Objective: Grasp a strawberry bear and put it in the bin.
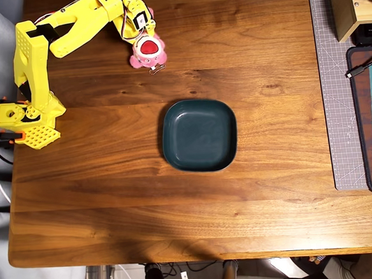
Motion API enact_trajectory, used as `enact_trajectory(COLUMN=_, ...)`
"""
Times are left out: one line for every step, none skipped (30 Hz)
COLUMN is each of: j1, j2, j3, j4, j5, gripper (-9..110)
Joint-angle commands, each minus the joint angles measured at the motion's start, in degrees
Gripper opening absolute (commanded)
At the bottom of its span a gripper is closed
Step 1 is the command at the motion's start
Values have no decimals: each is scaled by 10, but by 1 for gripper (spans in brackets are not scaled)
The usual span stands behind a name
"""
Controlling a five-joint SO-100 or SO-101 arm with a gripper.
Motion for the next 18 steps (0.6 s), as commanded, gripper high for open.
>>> enact_trajectory(j1=-36, j2=5, j3=-37, j4=18, j5=5, gripper=0)
enact_trajectory(j1=-47, j2=5, j3=-54, j4=29, j5=5, gripper=0)
enact_trajectory(j1=-62, j2=5, j3=-76, j4=41, j5=5, gripper=0)
enact_trajectory(j1=-81, j2=5, j3=-105, j4=57, j5=5, gripper=0)
enact_trajectory(j1=-100, j2=5, j3=-140, j4=75, j5=4, gripper=0)
enact_trajectory(j1=-121, j2=4, j3=-182, j4=97, j5=2, gripper=0)
enact_trajectory(j1=-144, j2=4, j3=-221, j4=117, j5=-1, gripper=0)
enact_trajectory(j1=-165, j2=4, j3=-265, j4=139, j5=-4, gripper=0)
enact_trajectory(j1=-187, j2=3, j3=-313, j4=162, j5=-8, gripper=0)
enact_trajectory(j1=-207, j2=2, j3=-359, j4=181, j5=-16, gripper=0)
enact_trajectory(j1=-226, j2=2, j3=-399, j4=197, j5=-25, gripper=0)
enact_trajectory(j1=-243, j2=2, j3=-434, j4=210, j5=-35, gripper=0)
enact_trajectory(j1=-258, j2=2, j3=-463, j4=220, j5=-47, gripper=0)
enact_trajectory(j1=-272, j2=2, j3=-484, j4=228, j5=-54, gripper=0)
enact_trajectory(j1=-287, j2=2, j3=-497, j4=230, j5=-63, gripper=0)
enact_trajectory(j1=-301, j2=2, j3=-506, j4=230, j5=-69, gripper=0)
enact_trajectory(j1=-320, j2=1, j3=-515, j4=229, j5=-71, gripper=0)
enact_trajectory(j1=-338, j2=-4, j3=-526, j4=227, j5=-76, gripper=0)
